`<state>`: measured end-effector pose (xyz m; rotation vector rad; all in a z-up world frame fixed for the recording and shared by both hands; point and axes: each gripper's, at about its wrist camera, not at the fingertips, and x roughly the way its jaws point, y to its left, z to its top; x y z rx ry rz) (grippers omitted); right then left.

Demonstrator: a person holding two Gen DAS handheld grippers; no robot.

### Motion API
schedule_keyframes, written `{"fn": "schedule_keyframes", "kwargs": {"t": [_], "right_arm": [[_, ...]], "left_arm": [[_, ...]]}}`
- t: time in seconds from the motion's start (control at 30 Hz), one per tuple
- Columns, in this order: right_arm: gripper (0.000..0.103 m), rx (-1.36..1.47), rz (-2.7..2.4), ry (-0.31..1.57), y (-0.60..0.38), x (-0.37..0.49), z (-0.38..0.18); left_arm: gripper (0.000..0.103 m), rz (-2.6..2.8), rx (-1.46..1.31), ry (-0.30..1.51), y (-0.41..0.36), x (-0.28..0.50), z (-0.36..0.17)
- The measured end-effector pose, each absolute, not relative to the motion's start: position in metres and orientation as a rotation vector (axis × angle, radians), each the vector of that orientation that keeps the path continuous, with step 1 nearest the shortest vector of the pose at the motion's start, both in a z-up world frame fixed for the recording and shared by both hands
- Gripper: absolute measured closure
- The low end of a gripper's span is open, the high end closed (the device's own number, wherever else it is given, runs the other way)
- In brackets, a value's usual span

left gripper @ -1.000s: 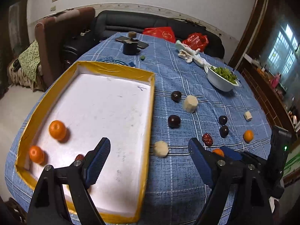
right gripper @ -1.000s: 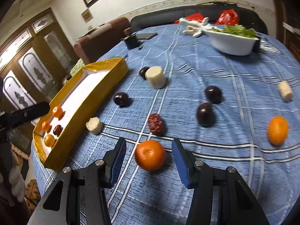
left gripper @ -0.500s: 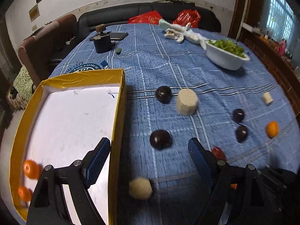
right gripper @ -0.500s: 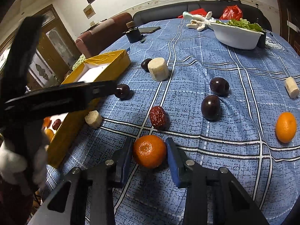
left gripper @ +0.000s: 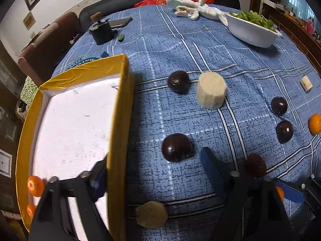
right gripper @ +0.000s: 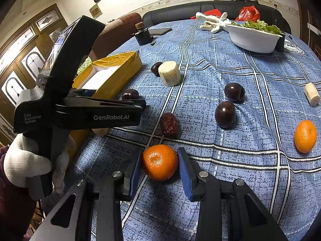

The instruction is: Organize fruits

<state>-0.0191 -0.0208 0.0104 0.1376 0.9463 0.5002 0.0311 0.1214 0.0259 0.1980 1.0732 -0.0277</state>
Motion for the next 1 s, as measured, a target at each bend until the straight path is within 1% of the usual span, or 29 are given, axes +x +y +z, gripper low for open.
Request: {"fn": "schedule_keyframes", "kwargs": {"t": [0.03, 0.07, 0.1, 0.17, 0.27, 0.37, 0.47, 0.5, 0.67, 0.77, 0.87, 0.93, 1.0], "right_arm": [[0.064, 0.136, 0.501, 0.946, -0.021, -0.019, 0.01], [0.064, 0.135, 0.5, 0.946, -0.021, -0.02, 0.011], [0.064, 0.132, 0.5, 0.945, -0.021, -0.021, 0.011], [0.064, 0.12, 0.498, 0.94, -0.02, -0.022, 0.011], [0.064, 0.117, 0.494, 0.934, -0.02, -0.023, 0.012], [0.064, 0.121, 0.482, 0.931, -0.022, -0.022, 0.013], [0.064, 0.126, 0.471, 0.924, -0.024, -0.022, 0.014], [0.064, 0.126, 0.466, 0.918, -0.025, -0.023, 0.015], [0.064, 0.128, 0.44, 0.899, -0.027, -0.024, 0.017], [0.064, 0.124, 0.424, 0.905, -0.028, -0.023, 0.015], [0.064, 0.125, 0.418, 0.909, -0.028, -0.022, 0.015], [0.064, 0.129, 0.416, 0.913, -0.028, -0.022, 0.014], [0.064, 0.14, 0.411, 0.912, -0.03, -0.022, 0.015]], "left_arm": [[0.049, -0.014, 0.185, 1.062, 0.126, 0.03, 0.028], [0.057, -0.009, 0.165, 1.054, 0.13, 0.03, 0.031], [0.072, -0.01, 0.139, 1.049, 0.135, 0.029, 0.033], [0.073, -0.062, 0.054, 1.053, 0.146, 0.027, 0.036], [0.073, -0.08, 0.01, 1.024, 0.151, 0.018, 0.042], [0.078, -0.098, -0.043, 0.976, 0.16, 0.005, 0.053], [0.091, -0.114, -0.121, 0.932, 0.174, -0.008, 0.066], [0.102, -0.124, -0.152, 0.912, 0.181, -0.014, 0.072], [0.103, -0.113, -0.241, 0.82, 0.216, -0.032, 0.094], [0.103, -0.08, -0.207, 0.829, 0.225, -0.041, 0.098], [0.099, -0.108, -0.071, 0.835, 0.205, -0.05, 0.098], [0.092, -0.173, -0.014, 0.856, 0.184, -0.051, 0.093], [0.092, -0.208, 0.014, 0.875, 0.171, -0.047, 0.088]]}}
